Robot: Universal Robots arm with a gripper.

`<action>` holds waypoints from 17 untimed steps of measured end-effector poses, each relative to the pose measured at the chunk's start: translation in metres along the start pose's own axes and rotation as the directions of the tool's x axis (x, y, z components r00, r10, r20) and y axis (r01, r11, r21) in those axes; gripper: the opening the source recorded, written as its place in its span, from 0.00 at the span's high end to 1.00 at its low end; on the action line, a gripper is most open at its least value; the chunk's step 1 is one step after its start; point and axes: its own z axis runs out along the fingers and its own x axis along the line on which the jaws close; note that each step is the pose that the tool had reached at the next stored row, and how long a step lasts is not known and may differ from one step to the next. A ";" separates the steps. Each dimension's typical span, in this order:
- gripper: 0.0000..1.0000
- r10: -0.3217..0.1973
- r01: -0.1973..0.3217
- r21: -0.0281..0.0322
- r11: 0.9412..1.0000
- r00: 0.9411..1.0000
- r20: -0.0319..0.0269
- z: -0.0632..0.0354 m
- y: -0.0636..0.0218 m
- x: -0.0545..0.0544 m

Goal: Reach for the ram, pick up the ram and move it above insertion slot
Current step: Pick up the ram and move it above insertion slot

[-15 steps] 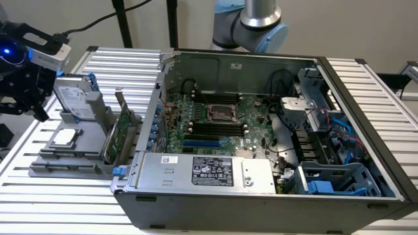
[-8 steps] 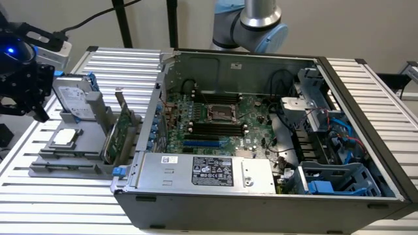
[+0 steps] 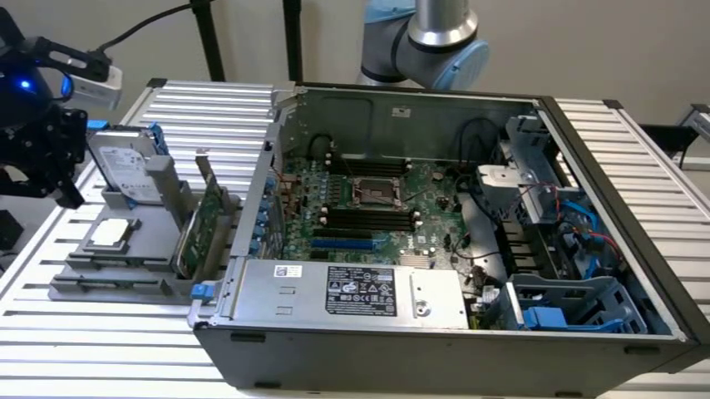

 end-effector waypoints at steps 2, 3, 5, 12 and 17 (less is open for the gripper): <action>0.89 -0.036 0.036 0.000 0.999 0.999 -0.001 0.0004 0.0000 0.000; 0.89 -0.054 0.054 0.000 0.999 0.999 -0.002 0.0006 0.0000 0.000; 0.89 -0.090 0.090 0.001 0.996 0.996 -0.003 0.0010 -0.0001 0.000; 0.88 -0.135 0.135 0.001 0.991 0.991 -0.005 0.0013 0.0000 0.000; 0.70 -0.135 0.135 0.001 0.991 0.991 -0.005 0.0016 -0.0001 0.000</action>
